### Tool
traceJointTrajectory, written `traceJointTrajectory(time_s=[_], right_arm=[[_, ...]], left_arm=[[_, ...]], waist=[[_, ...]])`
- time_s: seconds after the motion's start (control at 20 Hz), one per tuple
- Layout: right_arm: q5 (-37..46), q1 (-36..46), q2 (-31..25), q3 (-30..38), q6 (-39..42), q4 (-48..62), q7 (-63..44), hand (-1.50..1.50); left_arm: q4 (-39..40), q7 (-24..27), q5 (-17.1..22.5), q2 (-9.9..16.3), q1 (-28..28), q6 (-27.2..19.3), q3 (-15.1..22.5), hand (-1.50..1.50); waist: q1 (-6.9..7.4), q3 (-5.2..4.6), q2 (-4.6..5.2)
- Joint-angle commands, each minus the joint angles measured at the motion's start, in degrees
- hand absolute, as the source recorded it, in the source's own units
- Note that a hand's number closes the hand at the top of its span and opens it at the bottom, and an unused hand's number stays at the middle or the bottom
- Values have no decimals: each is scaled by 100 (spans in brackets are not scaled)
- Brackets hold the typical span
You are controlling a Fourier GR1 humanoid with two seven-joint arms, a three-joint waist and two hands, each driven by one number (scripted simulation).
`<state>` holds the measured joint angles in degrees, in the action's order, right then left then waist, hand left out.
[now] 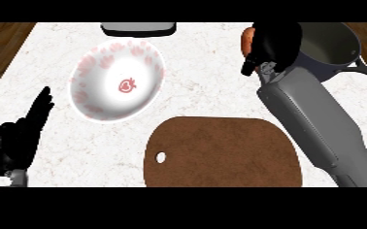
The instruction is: Pick the sweet potato from the cutting board and place it in the pot
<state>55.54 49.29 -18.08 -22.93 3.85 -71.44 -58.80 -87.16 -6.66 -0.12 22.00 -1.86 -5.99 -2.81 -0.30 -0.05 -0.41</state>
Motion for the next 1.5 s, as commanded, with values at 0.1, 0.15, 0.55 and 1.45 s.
traceJointTrajectory(time_s=[0.1, 0.15, 0.55, 1.45], right_arm=[[323, -216, -243, 575, -522, -860, -270, 150], [266, -93, -340, 825, -482, -859, -271, 150], [226, -260, -758, 1788, -853, -650, 667, 150], [-382, 498, -1766, 3389, -2360, 3720, 4229, 150]], left_arm=[[-83, -178, -43, -53, 114, -10, -25, 0], [-339, -154, -160, -181, -182, -117, 124, 0], [-180, -104, -311, -257, -24, -11, 79, 0], [-28, 82, -348, -327, 126, 328, -69, 0]], waist=[[-20, 7, 19], [17, 8, 14], [53, 6, 40], [266, 13, 128]])
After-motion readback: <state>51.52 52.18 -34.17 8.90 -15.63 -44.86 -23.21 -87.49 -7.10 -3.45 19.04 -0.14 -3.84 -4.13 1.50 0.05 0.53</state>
